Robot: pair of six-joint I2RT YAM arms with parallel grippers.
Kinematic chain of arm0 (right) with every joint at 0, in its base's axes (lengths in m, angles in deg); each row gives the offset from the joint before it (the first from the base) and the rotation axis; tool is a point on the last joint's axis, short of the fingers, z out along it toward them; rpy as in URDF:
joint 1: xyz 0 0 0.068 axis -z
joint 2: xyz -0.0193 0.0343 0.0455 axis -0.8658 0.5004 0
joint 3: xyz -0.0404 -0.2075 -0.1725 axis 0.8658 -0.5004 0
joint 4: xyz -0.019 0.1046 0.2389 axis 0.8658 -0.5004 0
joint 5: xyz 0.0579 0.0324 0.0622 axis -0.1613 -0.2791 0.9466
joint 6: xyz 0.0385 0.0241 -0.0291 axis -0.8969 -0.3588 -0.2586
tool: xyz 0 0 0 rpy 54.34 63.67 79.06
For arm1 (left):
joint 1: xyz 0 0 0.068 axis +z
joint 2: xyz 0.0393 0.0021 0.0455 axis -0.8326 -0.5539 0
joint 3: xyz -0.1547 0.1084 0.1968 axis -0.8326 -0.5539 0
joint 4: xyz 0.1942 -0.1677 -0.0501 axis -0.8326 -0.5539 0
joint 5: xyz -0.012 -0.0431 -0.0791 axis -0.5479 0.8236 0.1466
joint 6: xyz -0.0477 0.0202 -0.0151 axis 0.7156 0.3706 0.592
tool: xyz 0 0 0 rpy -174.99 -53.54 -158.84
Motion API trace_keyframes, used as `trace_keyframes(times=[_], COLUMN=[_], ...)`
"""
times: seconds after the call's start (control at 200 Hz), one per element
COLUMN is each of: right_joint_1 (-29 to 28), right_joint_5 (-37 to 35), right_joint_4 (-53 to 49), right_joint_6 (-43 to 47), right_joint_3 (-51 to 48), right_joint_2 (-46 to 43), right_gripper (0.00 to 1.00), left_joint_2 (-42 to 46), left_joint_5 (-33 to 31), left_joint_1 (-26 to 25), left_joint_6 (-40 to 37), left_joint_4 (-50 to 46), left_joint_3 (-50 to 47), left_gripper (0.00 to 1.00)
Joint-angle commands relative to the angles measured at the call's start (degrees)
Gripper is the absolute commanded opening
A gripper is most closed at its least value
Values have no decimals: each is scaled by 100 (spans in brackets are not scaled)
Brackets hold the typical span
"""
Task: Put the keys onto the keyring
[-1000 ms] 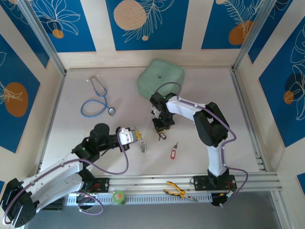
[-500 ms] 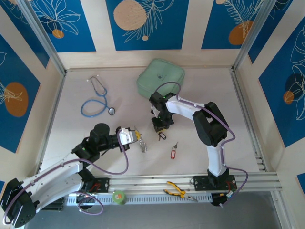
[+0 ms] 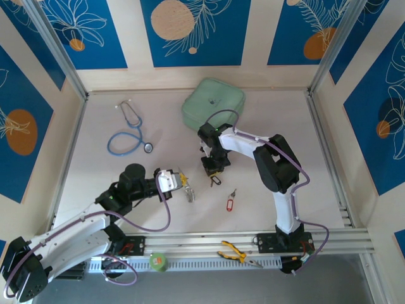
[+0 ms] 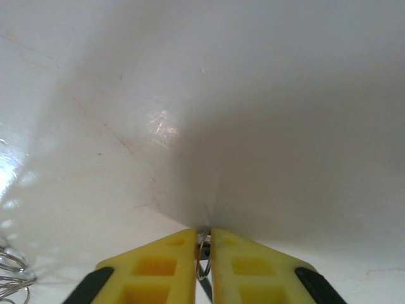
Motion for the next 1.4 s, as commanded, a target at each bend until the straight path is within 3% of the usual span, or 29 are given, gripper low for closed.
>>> trace_keyframes(times=[0.0, 0.2, 0.44, 0.67, 1.07, 1.2, 1.395], right_joint_1=[12, -6, -63, -92, -103, -113, -129], right_joint_5=[-57, -115, -151, -160, -115, -141, -139], right_joint_4=[-159, -214, -277, -263, -242, -262, 225], right_joint_6=[-70, -61, -45, -53, -53, -49, 120], right_joint_3=[153, 155, 121, 125, 137, 132, -284], right_joint_2=[51, -19, -47, -43, 34, 2, -767], right_gripper=[12, 18, 18, 12, 11, 3, 0], left_joint_2=[100, 91, 97, 99, 109, 120, 150], left_joint_5=[-3, 6, 14, 22, 32, 32, -11], left_joint_1=[-54, -50, -51, -50, -51, -52, -50], left_joint_6=[-100, -101, -103, -115, -133, -144, -107], left_joint_4=[-19, -29, -30, -35, -62, -80, -87], left_joint_3=[-2, 0, 0, -2, 3, 7, 12], left_gripper=[0, 0, 0, 0, 0, 0, 0])
